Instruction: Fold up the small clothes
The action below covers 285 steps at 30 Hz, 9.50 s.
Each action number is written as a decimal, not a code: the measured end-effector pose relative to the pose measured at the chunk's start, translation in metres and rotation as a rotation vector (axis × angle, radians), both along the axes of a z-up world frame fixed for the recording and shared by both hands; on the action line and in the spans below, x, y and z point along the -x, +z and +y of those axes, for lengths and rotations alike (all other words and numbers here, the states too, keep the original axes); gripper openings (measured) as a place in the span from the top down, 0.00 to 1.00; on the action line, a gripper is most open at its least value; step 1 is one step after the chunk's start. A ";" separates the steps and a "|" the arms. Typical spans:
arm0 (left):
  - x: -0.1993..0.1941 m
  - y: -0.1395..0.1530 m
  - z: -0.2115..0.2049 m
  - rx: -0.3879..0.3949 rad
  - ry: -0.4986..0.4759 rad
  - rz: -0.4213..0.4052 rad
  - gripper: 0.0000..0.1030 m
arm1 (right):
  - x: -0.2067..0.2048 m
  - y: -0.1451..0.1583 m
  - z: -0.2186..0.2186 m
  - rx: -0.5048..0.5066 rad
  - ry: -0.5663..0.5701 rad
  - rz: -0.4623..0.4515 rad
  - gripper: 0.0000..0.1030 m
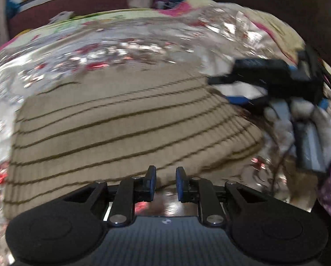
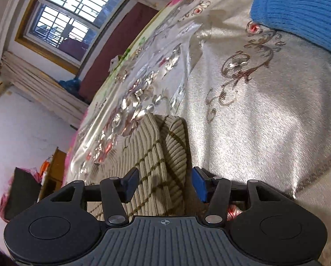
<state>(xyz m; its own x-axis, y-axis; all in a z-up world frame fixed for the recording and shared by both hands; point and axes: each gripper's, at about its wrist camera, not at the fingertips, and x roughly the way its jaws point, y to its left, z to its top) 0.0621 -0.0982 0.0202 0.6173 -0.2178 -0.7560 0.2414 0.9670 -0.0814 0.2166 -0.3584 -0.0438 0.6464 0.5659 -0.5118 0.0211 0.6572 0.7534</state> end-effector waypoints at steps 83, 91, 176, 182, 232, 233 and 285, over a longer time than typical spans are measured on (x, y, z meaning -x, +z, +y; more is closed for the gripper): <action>-0.008 -0.039 -0.140 -0.368 -0.346 -0.234 0.59 | -0.039 -0.019 -0.035 -0.182 0.121 0.044 0.45; -0.010 -0.041 -0.140 -0.354 -0.334 -0.228 0.59 | -0.048 -0.018 -0.022 -0.165 0.163 0.047 0.43; 0.072 -0.006 0.219 0.417 0.556 -0.095 0.85 | -0.046 0.064 0.371 0.238 0.483 0.098 0.64; 0.088 0.007 0.224 0.409 0.574 -0.190 0.78 | -0.033 0.093 0.346 0.225 0.494 0.015 0.61; 0.021 -0.030 0.232 0.228 0.558 -0.015 0.65 | -0.001 0.051 0.410 0.585 0.590 -0.128 0.47; 0.020 -0.030 0.233 0.230 0.560 -0.013 0.65 | -0.002 0.051 0.412 0.585 0.593 -0.128 0.45; -0.113 -0.003 0.198 -0.101 0.519 -0.076 0.55 | 0.029 0.026 0.215 0.193 0.409 -0.042 0.31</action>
